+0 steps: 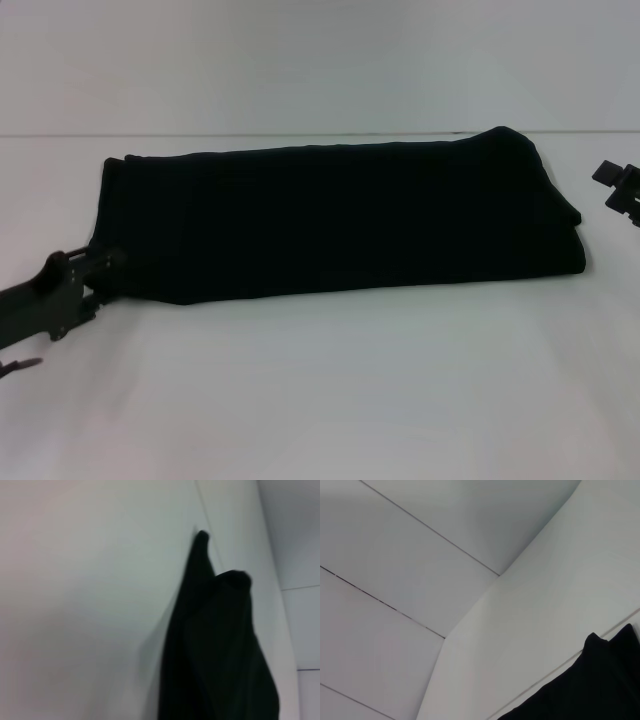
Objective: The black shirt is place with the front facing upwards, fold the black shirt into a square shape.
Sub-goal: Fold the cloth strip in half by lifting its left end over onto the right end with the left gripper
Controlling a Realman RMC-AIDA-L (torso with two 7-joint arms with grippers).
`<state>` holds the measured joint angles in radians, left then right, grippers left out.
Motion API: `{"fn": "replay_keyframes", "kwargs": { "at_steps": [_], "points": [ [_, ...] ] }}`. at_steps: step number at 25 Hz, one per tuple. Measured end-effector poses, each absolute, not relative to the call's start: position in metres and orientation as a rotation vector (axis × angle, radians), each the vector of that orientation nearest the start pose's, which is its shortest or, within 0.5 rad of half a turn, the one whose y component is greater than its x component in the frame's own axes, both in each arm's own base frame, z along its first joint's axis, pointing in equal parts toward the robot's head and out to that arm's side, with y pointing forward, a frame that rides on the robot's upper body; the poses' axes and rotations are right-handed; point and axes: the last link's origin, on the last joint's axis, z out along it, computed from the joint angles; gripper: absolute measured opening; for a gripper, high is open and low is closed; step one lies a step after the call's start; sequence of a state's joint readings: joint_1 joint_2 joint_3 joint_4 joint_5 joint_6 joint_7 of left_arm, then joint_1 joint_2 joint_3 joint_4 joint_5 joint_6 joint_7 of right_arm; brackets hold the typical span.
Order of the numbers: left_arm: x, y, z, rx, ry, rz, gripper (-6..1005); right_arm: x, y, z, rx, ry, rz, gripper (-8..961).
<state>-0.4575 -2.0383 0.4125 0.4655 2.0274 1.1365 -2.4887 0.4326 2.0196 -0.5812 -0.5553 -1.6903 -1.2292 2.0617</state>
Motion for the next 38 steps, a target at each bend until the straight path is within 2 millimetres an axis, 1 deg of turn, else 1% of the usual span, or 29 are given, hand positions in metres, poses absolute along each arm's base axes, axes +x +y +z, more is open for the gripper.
{"fn": "replay_keyframes", "kwargs": {
  "at_steps": [3, 8, 13, 16, 27, 31, 38],
  "points": [
    [-0.369, 0.33, 0.017, 1.722, 2.82, 1.221, 607, 0.332, 0.351, 0.057, -1.768, 1.637, 1.12, 676],
    [-0.364, 0.343, 0.012, 1.773, 2.844, 1.175, 608, 0.331, 0.352, 0.057, -1.77, 1.636, 1.121, 672],
    [-0.361, 0.356, 0.014, 1.811, 2.866, 1.192, 581, 0.331, 0.351, 0.057, -1.766, 1.637, 1.127, 669],
    [-0.357, 0.36, 0.012, 1.821, 2.857, 1.195, 564, 0.331, 0.351, 0.057, -1.765, 1.637, 1.129, 666],
    [-0.356, 0.359, 0.016, 1.877, 2.821, 1.196, 504, 0.331, 0.351, 0.058, -1.761, 1.636, 1.134, 658],
    [-0.354, 0.362, 0.017, 1.917, 2.806, 1.194, 273, 0.331, 0.351, 0.058, -1.758, 1.635, 1.136, 655],
    [-0.349, 0.368, 0.017, 2.001, 2.766, 1.208, 49, 0.333, 0.352, 0.059, -1.746, 1.635, 1.138, 650]
  ]
}}
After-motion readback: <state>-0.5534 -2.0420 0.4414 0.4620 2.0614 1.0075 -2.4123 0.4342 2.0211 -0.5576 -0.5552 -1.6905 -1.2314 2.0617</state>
